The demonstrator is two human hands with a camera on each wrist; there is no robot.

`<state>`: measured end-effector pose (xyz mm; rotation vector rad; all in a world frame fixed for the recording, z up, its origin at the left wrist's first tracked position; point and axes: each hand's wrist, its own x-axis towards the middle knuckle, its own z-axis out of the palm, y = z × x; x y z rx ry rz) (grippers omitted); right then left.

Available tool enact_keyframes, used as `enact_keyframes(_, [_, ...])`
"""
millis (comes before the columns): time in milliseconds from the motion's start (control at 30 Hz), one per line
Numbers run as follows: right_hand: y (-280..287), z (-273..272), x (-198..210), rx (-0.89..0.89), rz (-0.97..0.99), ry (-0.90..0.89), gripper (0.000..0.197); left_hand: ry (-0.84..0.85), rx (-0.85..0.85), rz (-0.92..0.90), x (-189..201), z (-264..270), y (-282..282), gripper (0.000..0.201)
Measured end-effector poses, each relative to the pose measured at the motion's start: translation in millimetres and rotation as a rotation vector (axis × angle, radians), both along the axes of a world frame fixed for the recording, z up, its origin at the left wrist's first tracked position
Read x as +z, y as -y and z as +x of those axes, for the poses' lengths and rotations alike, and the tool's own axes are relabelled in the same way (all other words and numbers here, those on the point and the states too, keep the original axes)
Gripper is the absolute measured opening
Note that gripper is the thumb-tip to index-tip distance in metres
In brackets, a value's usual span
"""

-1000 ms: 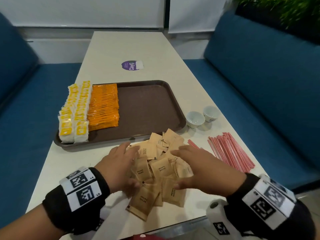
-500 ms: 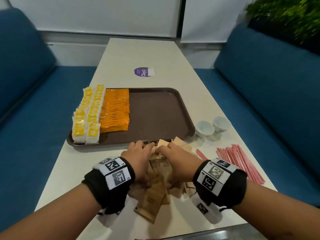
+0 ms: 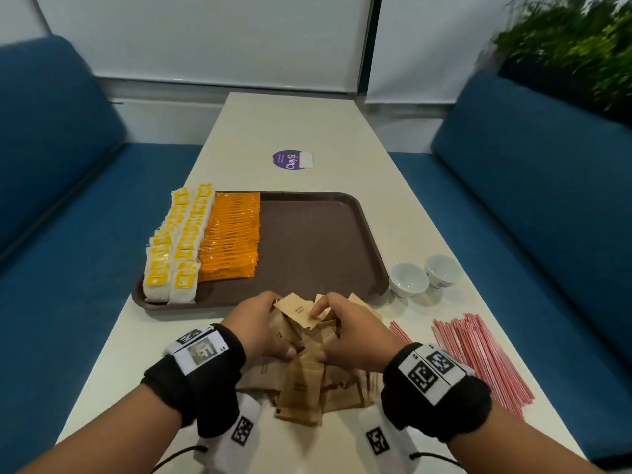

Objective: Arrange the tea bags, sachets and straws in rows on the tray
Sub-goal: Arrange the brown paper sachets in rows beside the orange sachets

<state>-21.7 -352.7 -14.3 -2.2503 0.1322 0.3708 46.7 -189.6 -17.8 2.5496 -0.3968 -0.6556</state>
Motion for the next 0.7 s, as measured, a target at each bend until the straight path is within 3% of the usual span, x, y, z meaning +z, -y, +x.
enact_keyframes(100, [-4,1,-3,-0.03,0.08,0.028,0.044,-0.011,0.065,-0.093,-1,5,-4,0.042])
enact_keyframes(167, [-7,1,-5,-0.048,0.136,0.044,0.04,-0.042,0.106,-0.196,-3,5,-7,0.027])
enact_keyframes(367, [-11,0,-10,-0.12,0.27,0.131,0.038,-0.204,0.17,-0.589,-12,1,-12,0.019])
enact_keyframes(500, [-15,0,-9,-0.129,0.268,0.196,0.038,-0.204,0.202,-0.712,-13,2,-12,0.017])
enact_keyframes(700, [-19,7,-11,-0.137,0.235,0.223,0.037,-0.206,0.208,-0.777,-14,9,-15,0.045])
